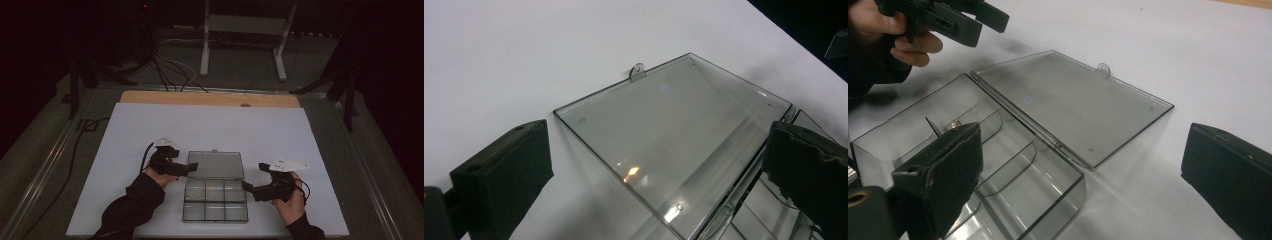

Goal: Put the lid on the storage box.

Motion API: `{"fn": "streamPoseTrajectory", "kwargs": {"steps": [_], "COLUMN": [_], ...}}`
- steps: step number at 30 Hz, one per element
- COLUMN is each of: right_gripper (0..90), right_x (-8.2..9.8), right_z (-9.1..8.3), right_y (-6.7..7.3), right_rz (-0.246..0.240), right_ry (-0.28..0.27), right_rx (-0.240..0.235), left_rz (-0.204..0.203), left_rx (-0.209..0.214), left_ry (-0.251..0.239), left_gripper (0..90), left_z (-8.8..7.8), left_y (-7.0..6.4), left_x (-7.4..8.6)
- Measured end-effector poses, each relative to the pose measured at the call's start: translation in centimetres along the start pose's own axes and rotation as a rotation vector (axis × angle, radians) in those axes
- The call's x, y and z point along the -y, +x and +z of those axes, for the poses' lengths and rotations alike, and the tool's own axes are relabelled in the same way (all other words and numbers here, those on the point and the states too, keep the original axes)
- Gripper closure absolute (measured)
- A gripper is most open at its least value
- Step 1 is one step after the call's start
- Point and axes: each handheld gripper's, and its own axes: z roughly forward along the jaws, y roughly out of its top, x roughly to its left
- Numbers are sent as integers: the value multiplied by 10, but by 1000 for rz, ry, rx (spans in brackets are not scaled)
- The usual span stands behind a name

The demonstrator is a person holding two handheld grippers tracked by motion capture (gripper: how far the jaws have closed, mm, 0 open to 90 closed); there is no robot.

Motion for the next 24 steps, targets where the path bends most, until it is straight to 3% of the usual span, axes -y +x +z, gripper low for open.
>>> {"fn": "streamPoseTrajectory", "kwargs": {"steps": [5,17,24], "right_gripper": [31,31,31], "right_x": [1,2,2], "right_z": [1,3,5], "right_y": [1,2,3], "right_rz": [-2,-7,-12], "right_ry": [4,16,24], "right_rx": [-3,-9,-16], "left_rz": [-38,-70,-170], "left_rx": [24,48,82], "left_ry": [11,67,89], "left_gripper": [7,17,55], "left_z": [0,7,11], "left_y": [5,6,12], "left_x": [1,5,8]}}
